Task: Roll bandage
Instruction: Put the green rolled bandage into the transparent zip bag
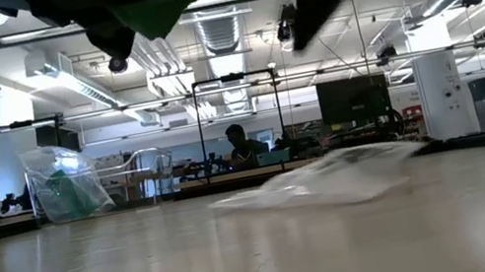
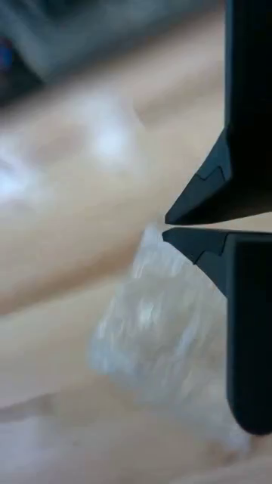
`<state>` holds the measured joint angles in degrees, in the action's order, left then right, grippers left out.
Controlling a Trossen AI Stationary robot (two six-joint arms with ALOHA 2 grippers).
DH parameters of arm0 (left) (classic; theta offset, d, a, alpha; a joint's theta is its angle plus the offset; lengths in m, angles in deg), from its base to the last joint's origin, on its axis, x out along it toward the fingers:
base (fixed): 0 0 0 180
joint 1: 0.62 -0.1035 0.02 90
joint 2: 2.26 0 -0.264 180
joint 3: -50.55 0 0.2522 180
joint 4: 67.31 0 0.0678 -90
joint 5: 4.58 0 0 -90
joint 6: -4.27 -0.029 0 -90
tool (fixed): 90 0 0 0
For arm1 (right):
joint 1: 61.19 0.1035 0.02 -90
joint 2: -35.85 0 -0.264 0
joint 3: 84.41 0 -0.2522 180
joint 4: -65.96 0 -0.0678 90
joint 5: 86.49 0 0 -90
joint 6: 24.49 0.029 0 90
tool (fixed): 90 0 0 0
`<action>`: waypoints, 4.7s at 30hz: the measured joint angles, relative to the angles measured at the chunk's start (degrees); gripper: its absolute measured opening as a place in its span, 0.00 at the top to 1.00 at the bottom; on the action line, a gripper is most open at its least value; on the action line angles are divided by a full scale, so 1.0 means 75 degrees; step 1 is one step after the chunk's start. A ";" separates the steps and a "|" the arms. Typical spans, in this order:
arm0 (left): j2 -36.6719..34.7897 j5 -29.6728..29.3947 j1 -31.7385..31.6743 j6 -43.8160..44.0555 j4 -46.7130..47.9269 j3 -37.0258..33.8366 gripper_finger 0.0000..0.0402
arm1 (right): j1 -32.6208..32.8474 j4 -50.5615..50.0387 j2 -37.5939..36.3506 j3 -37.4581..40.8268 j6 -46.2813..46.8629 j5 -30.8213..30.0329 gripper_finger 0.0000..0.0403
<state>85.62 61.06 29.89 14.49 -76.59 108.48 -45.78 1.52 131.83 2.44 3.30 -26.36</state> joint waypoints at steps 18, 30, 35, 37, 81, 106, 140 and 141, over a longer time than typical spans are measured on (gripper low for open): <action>-0.0196 -0.1288 -0.0659 -0.1643 -0.0095 0.0022 0.90 | 0.1630 0.2397 -0.1025 -0.0447 -0.1492 -0.0569 0.41; -0.0202 -0.1182 -0.0720 -0.1665 0.0206 0.0189 0.90 | 0.1056 0.3140 -0.0137 -0.0487 -0.3835 0.0343 0.38; -0.0202 -0.1061 -0.0668 -0.1679 0.0370 0.0308 0.90 | 0.0936 0.2876 -0.0126 -0.0493 -0.3861 0.0447 0.45; -0.0202 -0.1055 -0.0674 -0.1676 0.0495 0.0350 0.90 | 0.0925 0.2805 -0.0125 -0.0493 -0.3919 0.0454 0.48; -0.0743 -0.1390 -0.0346 -0.2403 0.0827 0.0776 0.54 | 0.0709 0.2337 -0.0612 -0.0595 -0.3491 0.0923 0.92; -0.0821 -0.1623 -0.0328 -0.2093 0.1062 0.0649 0.46 | 0.0761 0.2287 -0.0618 -0.0870 -0.3330 0.1327 0.92; -0.0509 -0.1963 -0.0486 -0.1807 0.1138 0.0575 0.74 | 0.0652 0.0565 -0.1088 -0.1134 -0.1919 0.1362 0.93; -0.0435 -0.1940 -0.0545 -0.1720 0.1160 0.0563 0.70 | 0.0614 0.0303 -0.1105 -0.1129 -0.1706 0.1347 0.93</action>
<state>82.35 46.51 25.80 1.59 -67.89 112.70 -41.17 3.80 123.55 -6.02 -9.50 -16.26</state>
